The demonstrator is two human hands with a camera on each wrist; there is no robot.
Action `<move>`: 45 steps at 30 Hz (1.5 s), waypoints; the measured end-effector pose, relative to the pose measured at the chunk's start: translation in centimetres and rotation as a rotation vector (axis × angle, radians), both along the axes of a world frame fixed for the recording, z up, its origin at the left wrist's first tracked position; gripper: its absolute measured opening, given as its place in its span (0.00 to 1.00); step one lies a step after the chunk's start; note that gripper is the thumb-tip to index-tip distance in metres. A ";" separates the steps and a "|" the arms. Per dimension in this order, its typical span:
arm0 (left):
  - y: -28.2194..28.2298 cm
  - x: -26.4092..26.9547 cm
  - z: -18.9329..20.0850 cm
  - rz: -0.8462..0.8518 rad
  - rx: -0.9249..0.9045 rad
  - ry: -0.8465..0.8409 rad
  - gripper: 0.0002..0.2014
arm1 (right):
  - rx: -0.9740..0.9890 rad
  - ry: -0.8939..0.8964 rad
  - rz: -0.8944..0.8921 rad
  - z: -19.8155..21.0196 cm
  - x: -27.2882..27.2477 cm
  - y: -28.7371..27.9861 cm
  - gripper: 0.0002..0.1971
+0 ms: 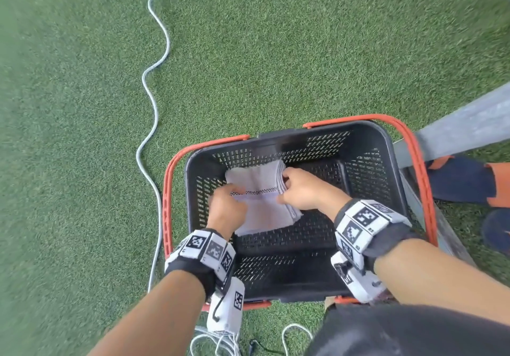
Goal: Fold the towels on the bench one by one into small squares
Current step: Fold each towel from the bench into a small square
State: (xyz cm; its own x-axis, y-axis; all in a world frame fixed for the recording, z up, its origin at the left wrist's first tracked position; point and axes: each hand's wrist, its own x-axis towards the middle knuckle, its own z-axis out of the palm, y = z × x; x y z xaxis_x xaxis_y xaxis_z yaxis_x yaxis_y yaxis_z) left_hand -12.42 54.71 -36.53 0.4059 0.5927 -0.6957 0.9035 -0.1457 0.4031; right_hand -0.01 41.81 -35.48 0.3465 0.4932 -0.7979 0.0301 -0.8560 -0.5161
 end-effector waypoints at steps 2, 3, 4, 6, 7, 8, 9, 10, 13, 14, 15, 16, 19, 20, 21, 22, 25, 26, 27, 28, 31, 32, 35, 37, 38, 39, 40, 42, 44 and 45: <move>-0.1 -0.1 -0.3 0.007 -0.017 0.037 0.28 | -0.008 0.031 0.038 0.1 -0.1 0.1 0.25; -0.1 -0.1 -0.5 0.007 -0.025 0.043 0.28 | -0.013 0.043 0.058 0.1 -0.1 0.0 0.24; -0.1 -0.1 -0.5 0.005 -0.032 0.050 0.29 | -0.020 0.050 0.080 0.1 -0.1 0.0 0.22; -0.1 0.1 -0.4 -0.012 -0.040 0.074 0.29 | -0.026 0.061 0.104 0.1 -0.1 0.0 0.19; -0.2 0.2 -0.2 -0.022 -0.042 0.089 0.29 | -0.028 0.068 0.107 0.2 -0.1 0.0 0.19; -0.4 0.3 0.0 -0.031 -0.038 0.100 0.29 | -0.028 0.072 0.108 0.3 -0.1 0.0 0.19; -0.5 0.3 0.2 -0.042 -0.025 0.107 0.29 | -0.027 0.068 0.106 0.5 -0.1 0.0 0.20; -0.6 0.5 0.3 -0.052 0.003 0.106 0.28 | -0.023 0.059 0.102 0.9 -0.1 -0.1 0.20; -0.8 1.1 1.3 -0.067 0.084 0.078 0.23 | -0.012 0.032 0.051 2.3 -0.1 -0.5 0.20; -0.8 1.4 1.8 -0.076 0.096 0.055 0.21 | -0.008 0.013 0.026 2.8 0.1 -0.8 0.20; -0.7 1.7 2.5 -0.087 0.104 0.029 0.19 | -0.004 -0.013 0.008 3.3 0.3 -1.1 0.19; -0.7 2.1 3.4 -0.107 0.116 -0.002 0.18 | 0.009 -0.050 -0.004 4.0 0.5 -1.3 0.18; -0.5 3.5 6.7 -0.193 0.151 -0.134 0.10 | 0.083 -0.175 -0.046 7.1 1.4 -2.2 0.10; -0.4 4.1 8.0 -0.235 0.160 -0.184 0.08 | 0.112 -0.220 -0.061 8.6 1.8 -2.5 0.08; -0.4 4.7 9.6 -0.281 0.163 -0.232 0.07 | 0.136 -0.262 -0.076 10.3 2.1 -2.9 0.06; -0.3 5.2 11.4 -0.333 0.163 -0.272 0.07 | 0.163 -0.302 -0.095 12.2 2.4 -3.4 0.06; -0.2 6.9 17.0 -0.466 0.155 -0.376 0.08 | 0.220 -0.412 -0.116 17.7 3.1 -5.2 0.06; -0.3 7.4 18.9 -0.502 0.171 -0.415 0.08 | 0.243 -0.454 -0.128 19.5 3.3 -5.9 0.06; -0.4 7.8 20.9 -0.536 0.195 -0.460 0.08 | 0.267 -0.505 -0.150 21.3 3.4 -6.7 0.06; -0.6 8.1 22.8 -0.565 0.216 -0.500 0.08 | 0.285 -0.564 -0.177 23.1 3.3 -7.6 0.06; -2.5 8.6 28.4 -0.655 0.264 -0.606 0.07 | 0.331 -0.678 -0.287 27.9 2.5 -10.9 0.07; -3.4 8.6 30.1 -0.680 0.277 -0.636 0.07 | 0.343 -0.694 -0.317 29.2 2.0 -12.1 0.07; -6.8 8.9 34.3 -0.757 0.283 -0.706 0.08 | 0.348 -0.768 -0.371 32.1 0.6 -16.0 0.06; -9.6 9.4 36.3 -0.836 0.280 -0.737 0.09 | 0.336 -0.821 -0.400 33.5 -0.3 -18.6 0.04; -11.0 9.8 37.1 -0.883 0.285 -0.740 0.09 | 0.318 -0.844 -0.415 34.1 -0.7 -19.9 0.04; -12.5 10.3 37.9 -0.927 0.280 -0.733 0.09 | 0.303 -0.860 -0.436 34.6 -1.0 -21.3 0.04; -14.0 10.8 38.5 -0.966 0.267 -0.723 0.09 | 0.290 -0.869 -0.455 35.1 -1.4 -22.7 0.05; -17.2 12.1 39.6 -1.037 0.244 -0.694 0.10 | 0.264 -0.854 -0.492 35.7 -1.7 -25.5 0.03; -20.3 13.5 39.9 -1.110 0.228 -0.637 0.11 | 0.233 -0.847 -0.514 35.8 -1.7 -28.4 0.03; -21.8 14.1 39.9 -1.155 0.210 -0.589 0.12 | 0.207 -0.855 -0.520 35.7 -1.5 -29.8 0.04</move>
State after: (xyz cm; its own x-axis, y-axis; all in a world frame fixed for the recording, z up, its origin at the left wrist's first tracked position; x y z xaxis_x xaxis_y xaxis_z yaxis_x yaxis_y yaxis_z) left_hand 1.70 32.91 3.32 0.9581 -0.2241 -0.1782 -0.0863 -0.8195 0.5665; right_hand -1.51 12.01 0.23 0.9706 0.2192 -0.0992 0.1078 -0.7646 -0.6355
